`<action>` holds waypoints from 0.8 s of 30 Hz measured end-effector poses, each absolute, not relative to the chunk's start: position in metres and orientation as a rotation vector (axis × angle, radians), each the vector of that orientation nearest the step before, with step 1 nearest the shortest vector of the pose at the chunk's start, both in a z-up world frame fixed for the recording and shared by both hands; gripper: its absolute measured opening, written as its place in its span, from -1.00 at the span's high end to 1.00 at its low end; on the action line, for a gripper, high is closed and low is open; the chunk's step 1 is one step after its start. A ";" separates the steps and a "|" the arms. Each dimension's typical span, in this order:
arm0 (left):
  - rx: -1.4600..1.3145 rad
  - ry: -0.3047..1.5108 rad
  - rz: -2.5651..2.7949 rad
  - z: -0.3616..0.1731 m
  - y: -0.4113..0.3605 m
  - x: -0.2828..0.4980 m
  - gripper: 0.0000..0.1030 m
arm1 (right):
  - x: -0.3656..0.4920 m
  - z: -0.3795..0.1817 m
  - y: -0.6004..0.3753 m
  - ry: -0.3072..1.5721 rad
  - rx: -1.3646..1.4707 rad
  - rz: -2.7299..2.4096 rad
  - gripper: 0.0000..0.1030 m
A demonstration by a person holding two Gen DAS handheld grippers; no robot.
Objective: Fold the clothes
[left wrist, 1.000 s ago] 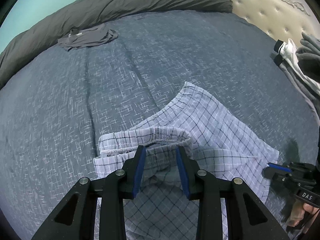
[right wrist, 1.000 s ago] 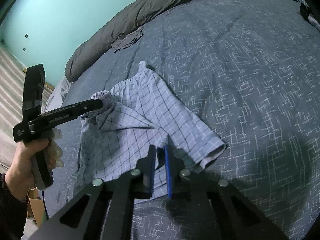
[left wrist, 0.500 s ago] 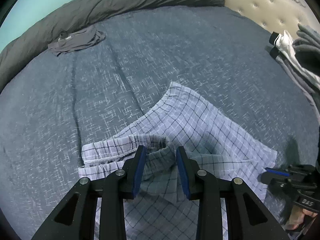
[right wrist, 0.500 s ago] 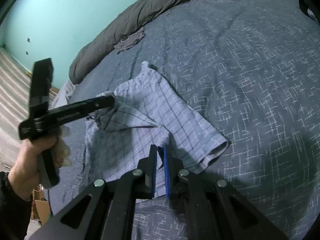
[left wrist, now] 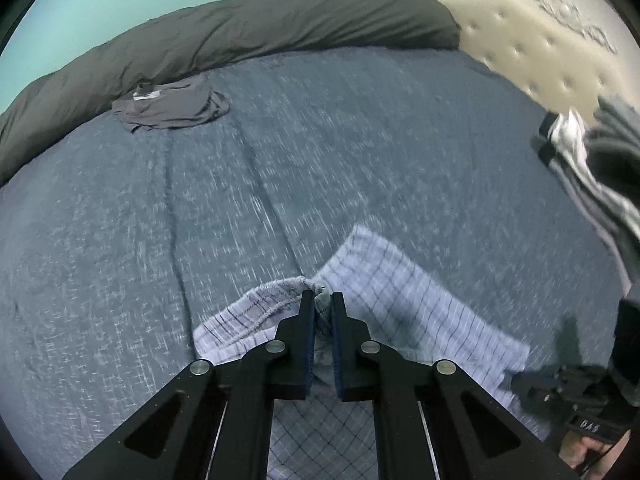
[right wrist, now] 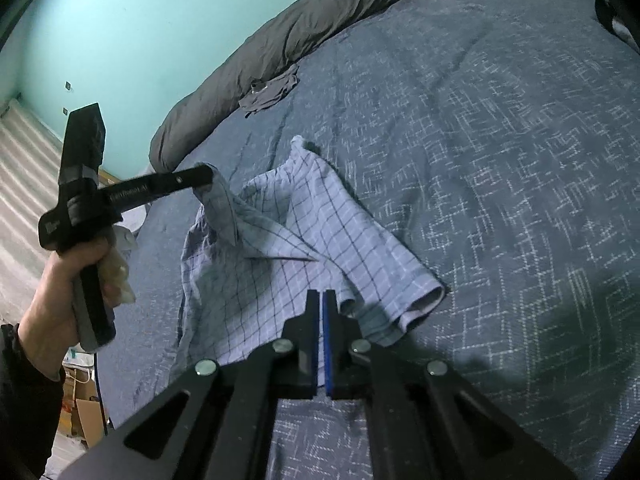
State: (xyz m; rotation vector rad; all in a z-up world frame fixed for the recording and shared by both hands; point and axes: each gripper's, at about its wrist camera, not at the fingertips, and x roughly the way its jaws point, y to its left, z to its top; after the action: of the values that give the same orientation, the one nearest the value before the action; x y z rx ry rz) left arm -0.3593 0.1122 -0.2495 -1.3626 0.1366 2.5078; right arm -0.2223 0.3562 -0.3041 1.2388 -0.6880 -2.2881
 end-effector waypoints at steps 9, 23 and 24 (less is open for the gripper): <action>-1.343 0.075 2.536 -0.232 0.105 -0.372 0.86 | -0.221 -0.300 0.372 -0.753 1.199 -2.291 0.93; -1.343 0.104 2.518 -0.238 0.106 -0.368 0.86 | -0.242 -0.312 0.325 -0.521 1.329 -2.325 0.32; -1.341 0.103 2.517 -0.238 0.106 -0.367 0.86 | -0.242 -0.313 0.322 -0.503 1.330 -2.325 0.57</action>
State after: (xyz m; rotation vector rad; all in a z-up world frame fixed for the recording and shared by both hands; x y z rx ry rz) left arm -0.3674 0.1059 -0.2382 -1.3415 0.1033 2.5172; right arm -0.2424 0.3223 -0.3128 1.3299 -0.5026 -2.3253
